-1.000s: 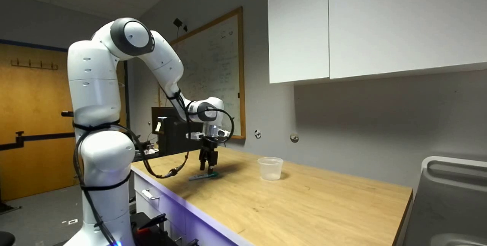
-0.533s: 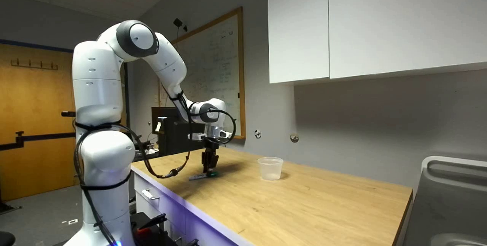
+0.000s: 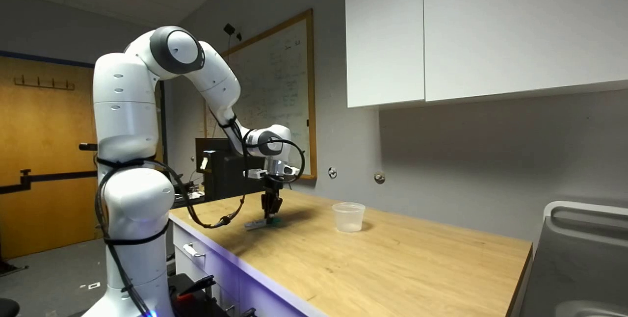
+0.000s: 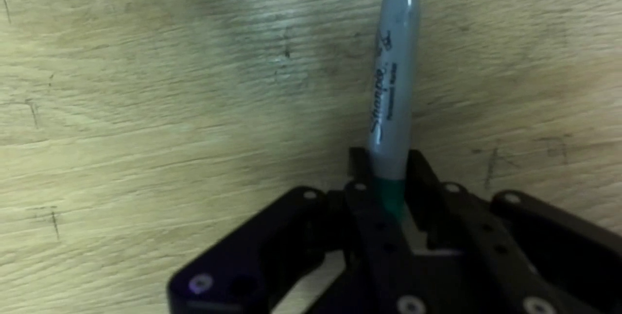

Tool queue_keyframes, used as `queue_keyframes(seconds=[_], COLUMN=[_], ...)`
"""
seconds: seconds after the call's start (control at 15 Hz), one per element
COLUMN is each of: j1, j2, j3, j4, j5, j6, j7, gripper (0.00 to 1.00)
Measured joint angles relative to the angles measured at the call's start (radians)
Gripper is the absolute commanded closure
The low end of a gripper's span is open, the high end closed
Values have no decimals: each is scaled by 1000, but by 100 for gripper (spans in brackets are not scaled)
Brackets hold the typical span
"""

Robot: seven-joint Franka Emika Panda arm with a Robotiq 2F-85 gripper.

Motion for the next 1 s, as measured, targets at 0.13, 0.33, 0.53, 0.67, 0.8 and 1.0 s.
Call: queue_keyframes(seconds=[0.13, 0.33, 0.53, 0.67, 0.8, 1.0], j1=[12, 28, 33, 31, 21, -15], j2=[-20, -87, -157, -190, -213, -232], j3=[1, 17, 38, 45, 45, 38], j4=[12, 27, 51, 73, 98, 135], j5=[-20, -123, -231, -294, -339, -375], j6=[-15, -17, -22, -22, -22, -22], j7=[6, 78, 126, 137, 140, 140], gripper=[92, 92, 92, 92, 92, 93])
